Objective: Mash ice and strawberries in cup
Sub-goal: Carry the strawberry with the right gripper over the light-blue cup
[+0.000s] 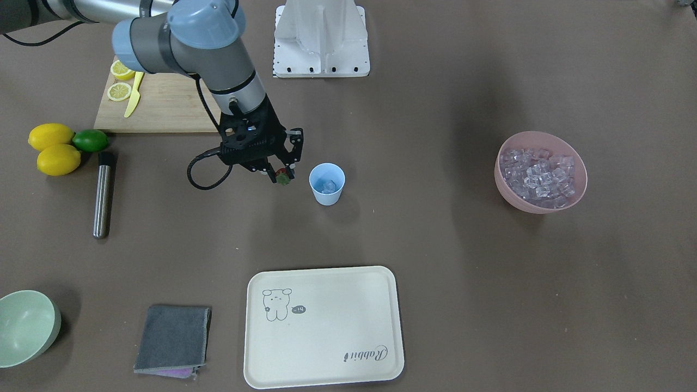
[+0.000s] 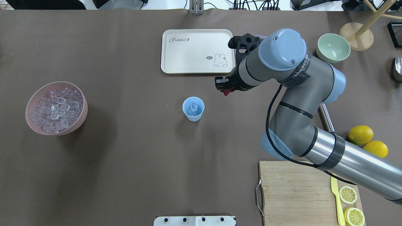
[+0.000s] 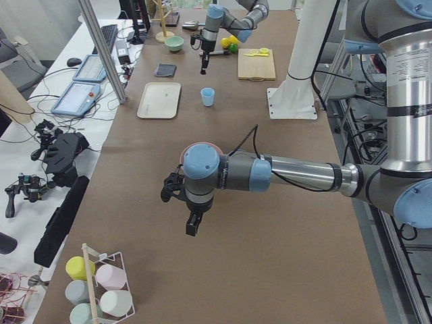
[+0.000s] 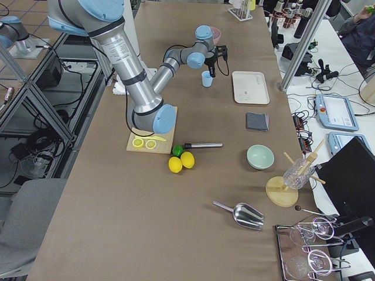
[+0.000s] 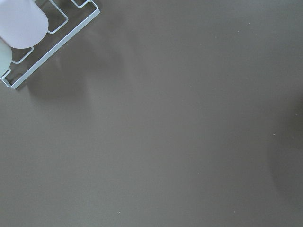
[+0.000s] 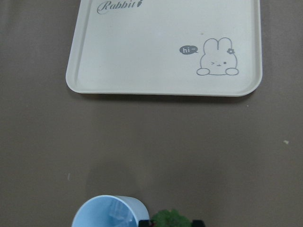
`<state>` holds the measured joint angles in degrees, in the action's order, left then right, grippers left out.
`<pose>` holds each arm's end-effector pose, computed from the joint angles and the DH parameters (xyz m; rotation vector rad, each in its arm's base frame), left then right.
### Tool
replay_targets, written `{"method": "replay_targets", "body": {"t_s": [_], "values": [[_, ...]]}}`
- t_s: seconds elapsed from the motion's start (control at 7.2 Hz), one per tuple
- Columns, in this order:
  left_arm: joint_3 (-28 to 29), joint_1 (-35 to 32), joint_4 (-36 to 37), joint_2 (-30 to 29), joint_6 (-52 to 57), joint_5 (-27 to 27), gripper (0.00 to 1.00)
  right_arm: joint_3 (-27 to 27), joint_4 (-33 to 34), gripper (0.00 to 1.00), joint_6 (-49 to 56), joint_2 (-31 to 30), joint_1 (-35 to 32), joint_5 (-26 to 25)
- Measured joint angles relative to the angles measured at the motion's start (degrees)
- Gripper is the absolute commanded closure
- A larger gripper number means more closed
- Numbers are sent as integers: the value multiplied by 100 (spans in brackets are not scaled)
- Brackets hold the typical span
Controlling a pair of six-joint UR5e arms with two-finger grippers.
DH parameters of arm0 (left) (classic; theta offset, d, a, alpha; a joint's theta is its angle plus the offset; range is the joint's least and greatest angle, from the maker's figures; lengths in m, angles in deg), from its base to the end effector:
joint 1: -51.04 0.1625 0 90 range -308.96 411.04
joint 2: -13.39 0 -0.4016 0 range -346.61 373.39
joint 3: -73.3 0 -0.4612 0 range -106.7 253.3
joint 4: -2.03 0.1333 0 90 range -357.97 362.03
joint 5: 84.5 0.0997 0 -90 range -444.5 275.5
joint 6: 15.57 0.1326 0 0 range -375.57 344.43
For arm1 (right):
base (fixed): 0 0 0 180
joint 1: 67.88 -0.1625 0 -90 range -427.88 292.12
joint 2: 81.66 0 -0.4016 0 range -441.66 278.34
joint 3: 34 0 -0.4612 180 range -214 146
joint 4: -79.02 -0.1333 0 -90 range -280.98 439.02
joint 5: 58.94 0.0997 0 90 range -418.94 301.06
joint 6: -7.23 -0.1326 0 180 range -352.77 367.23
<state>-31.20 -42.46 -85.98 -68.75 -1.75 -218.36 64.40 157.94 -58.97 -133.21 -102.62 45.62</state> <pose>-0.0725 -0.5068 0.5942 0.1918 0.7461 0.2022 -0.5403 -0.4963 0.1242 0.2890 -0.9899 0.0453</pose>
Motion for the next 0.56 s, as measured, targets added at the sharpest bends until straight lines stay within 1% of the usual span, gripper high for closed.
{"method": "replay_targets", "body": {"t_s": [0.14, 0.42, 0.56], "values": [[0, -1, -51, 21, -2, 0, 1, -224, 20, 100, -216, 251, 115, -145], [-3, -1, -81, 29, -1, 0, 1, -431, 34, 100, -513, 454, 337, -396], [-6, -1, -84, 31, 1, 0, 1, -466, 38, 67, -581, 487, 417, -462]]}}
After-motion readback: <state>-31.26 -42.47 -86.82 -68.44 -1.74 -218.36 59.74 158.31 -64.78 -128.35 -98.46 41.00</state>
